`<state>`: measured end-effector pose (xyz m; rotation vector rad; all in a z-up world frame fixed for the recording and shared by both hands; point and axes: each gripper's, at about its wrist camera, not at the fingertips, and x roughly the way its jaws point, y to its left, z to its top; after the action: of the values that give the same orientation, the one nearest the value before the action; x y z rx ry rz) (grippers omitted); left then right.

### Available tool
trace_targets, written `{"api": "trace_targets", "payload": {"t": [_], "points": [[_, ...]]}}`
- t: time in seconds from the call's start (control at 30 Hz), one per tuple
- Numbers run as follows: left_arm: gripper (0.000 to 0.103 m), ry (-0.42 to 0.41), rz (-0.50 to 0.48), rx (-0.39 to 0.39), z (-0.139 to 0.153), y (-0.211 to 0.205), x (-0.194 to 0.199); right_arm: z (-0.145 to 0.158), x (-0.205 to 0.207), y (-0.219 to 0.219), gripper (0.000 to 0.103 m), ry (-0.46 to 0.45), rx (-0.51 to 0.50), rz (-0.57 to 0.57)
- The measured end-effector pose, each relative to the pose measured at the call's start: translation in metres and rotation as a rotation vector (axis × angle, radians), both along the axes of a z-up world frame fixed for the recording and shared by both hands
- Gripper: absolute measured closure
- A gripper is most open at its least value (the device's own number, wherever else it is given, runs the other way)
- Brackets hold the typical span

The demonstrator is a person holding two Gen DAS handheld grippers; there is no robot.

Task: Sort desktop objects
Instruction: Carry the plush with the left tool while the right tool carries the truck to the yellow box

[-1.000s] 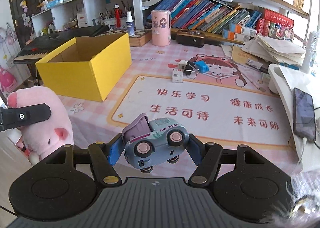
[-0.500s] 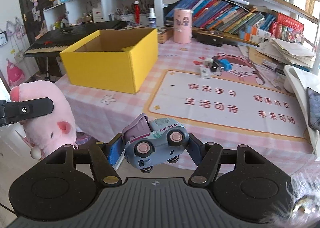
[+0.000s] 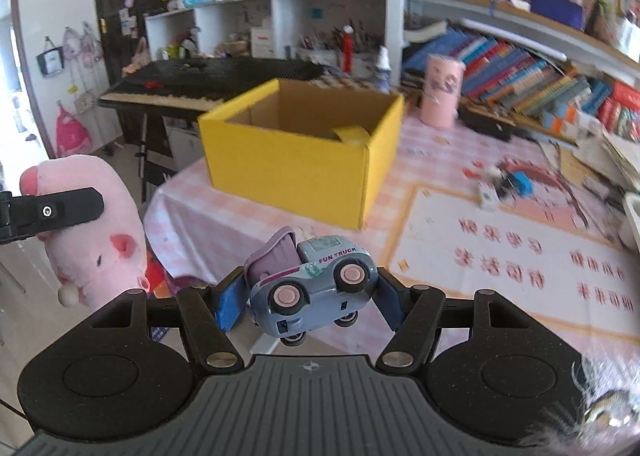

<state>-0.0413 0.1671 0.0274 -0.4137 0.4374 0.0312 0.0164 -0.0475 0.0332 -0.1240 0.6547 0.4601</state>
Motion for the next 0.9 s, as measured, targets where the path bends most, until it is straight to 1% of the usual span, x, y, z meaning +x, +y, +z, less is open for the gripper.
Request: {"api": "trace_targets", "payload": {"t": [0.23,0.43,0.67,0.8,0.9], "points": [[0.042,-0.073,0.028,0.050,0.018,0.009,0.038,0.027,0.032,0.013,0.039,-0.065,0.060,0.010],[0.042,-0.123,0.036,0.082,0.027,0.004,0.077,0.047,0.072,0.017,0.039,-0.118,0.096,0.018],[0.042,-0.121,0.041,0.121,0.030,-0.010,0.129,0.058,0.127,0.015,0.039,-0.151,0.123,0.026],[0.042,-0.101,0.044,0.142,0.028,-0.021,0.154,0.059,0.155,0.010,0.039,-0.152,0.130,0.040],[0.042,-0.078,0.042,0.178,0.023,-0.032,0.173,0.057,0.175,0.006,0.039,-0.149,0.131,0.049]]}}
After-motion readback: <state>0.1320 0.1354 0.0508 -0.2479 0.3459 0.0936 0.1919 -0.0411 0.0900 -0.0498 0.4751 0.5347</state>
